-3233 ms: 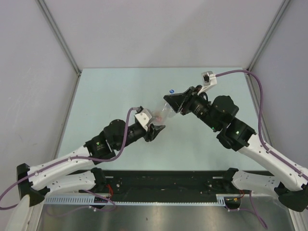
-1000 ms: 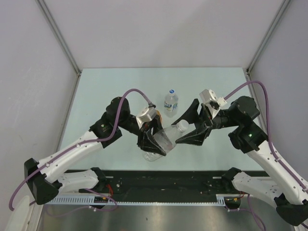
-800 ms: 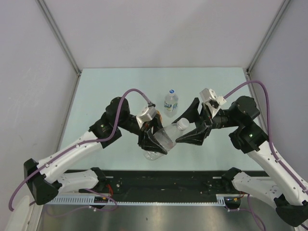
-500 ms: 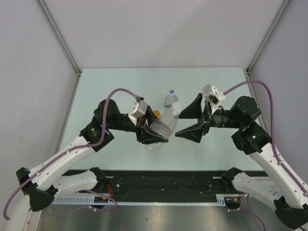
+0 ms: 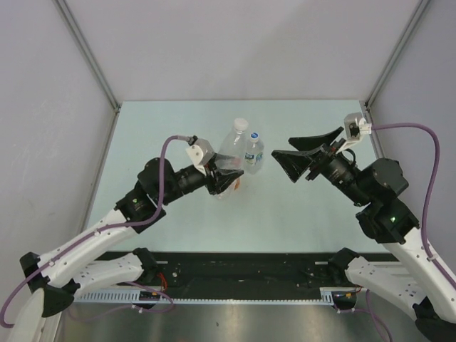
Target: Unscrew the bottle caps
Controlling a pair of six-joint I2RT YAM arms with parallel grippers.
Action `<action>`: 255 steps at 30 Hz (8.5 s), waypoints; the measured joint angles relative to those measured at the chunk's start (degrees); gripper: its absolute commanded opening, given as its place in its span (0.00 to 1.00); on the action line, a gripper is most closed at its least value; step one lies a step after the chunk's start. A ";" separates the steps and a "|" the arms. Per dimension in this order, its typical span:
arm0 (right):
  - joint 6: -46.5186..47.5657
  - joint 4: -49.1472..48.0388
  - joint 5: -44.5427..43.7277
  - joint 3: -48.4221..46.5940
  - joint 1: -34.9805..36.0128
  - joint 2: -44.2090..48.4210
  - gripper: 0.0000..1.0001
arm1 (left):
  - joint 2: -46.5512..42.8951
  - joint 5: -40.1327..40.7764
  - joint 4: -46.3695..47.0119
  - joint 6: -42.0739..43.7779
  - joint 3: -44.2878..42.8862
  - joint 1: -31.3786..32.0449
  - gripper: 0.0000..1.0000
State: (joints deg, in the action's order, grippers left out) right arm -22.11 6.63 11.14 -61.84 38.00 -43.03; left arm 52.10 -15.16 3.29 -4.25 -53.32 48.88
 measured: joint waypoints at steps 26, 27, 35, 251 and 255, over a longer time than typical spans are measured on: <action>-10.21 -3.04 -13.51 -3.50 5.09 -11.06 0.83 | 7.48 26.25 -3.08 8.94 1.14 11.80 0.00; -10.25 -3.26 -13.53 -3.50 5.16 -11.26 0.82 | 7.52 26.58 -3.10 9.05 1.14 11.89 0.00; -10.27 -3.58 -13.27 -3.50 5.40 -13.16 0.70 | 7.54 27.02 -3.13 9.33 1.14 12.13 0.00; -10.47 -9.11 23.98 5.84 -5.84 -4.72 0.00 | 9.46 -34.14 -3.19 -6.16 -0.35 -3.91 0.64; -10.34 -9.46 23.85 5.84 -5.81 -4.66 0.00 | 9.31 -32.02 -4.76 -5.86 -0.83 -3.89 0.99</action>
State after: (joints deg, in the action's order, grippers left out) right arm -32.45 -2.83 34.98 -56.01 32.18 -47.68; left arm 61.41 -47.18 -1.48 -10.11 -54.15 44.99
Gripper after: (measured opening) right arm 0.349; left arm 0.766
